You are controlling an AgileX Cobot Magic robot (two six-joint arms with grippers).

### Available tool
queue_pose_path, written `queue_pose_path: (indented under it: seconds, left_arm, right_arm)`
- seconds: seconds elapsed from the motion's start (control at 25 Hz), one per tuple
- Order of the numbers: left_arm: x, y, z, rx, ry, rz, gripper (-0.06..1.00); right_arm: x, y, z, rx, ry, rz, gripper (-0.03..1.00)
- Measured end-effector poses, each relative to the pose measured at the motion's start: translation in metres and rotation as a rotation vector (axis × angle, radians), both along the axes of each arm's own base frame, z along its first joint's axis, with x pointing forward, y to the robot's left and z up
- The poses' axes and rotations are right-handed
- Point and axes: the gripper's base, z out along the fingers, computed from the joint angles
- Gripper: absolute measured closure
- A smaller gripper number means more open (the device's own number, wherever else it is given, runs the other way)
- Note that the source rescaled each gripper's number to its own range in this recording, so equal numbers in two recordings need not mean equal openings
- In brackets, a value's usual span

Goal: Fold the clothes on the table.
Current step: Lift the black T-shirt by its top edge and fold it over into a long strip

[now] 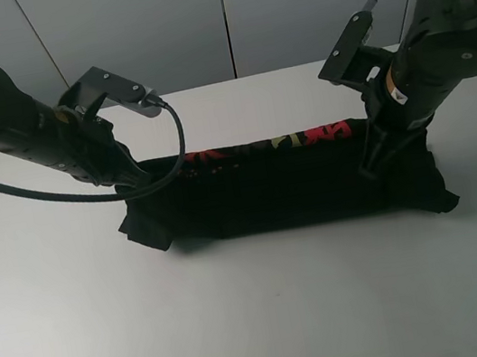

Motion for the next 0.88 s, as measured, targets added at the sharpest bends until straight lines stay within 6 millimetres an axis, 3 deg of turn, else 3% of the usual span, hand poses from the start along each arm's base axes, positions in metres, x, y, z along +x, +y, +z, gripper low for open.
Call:
queue_pose_path:
  seconds: [0.16, 0.28, 0.36, 0.4, 0.48, 0.52, 0.6, 0.88]
  left_arm:
    - [0.006, -0.002, -0.002, -0.023, -0.057, 0.008, 0.94]
    - [0.008, -0.003, -0.005, -0.024, -0.067, 0.009, 0.79]
    - [0.009, -0.003, -0.004, -0.034, -0.068, 0.023, 0.56]
    - [0.009, -0.004, -0.004, -0.046, -0.070, 0.040, 0.40]
    - [0.011, -0.004, -0.003, -0.081, -0.069, 0.089, 0.11]
    - [0.011, -0.005, -0.002, -0.103, -0.064, 0.122, 0.01]
    - [0.011, -0.005, -0.002, -0.124, -0.047, 0.161, -0.03]
    - [0.011, -0.007, 0.004, -0.128, 0.099, 0.263, 0.05]
  right_arm:
    - [0.006, 0.002, -0.007, 0.003, -0.034, -0.008, 0.97]
    - [0.011, -0.001, -0.005, 0.025, -0.086, -0.055, 0.93]
    - [0.014, -0.006, -0.005, 0.040, -0.102, -0.103, 0.72]
    - [0.014, -0.008, -0.005, 0.045, -0.105, -0.124, 0.57]
    - [0.014, -0.009, -0.005, 0.069, -0.114, -0.185, 0.13]
    - [0.014, -0.010, -0.005, 0.085, -0.119, -0.218, 0.04]
    - [0.014, -0.011, -0.005, 0.102, -0.127, -0.282, -0.02]
    - [0.013, -0.011, -0.004, 0.168, -0.084, -0.439, -0.03]
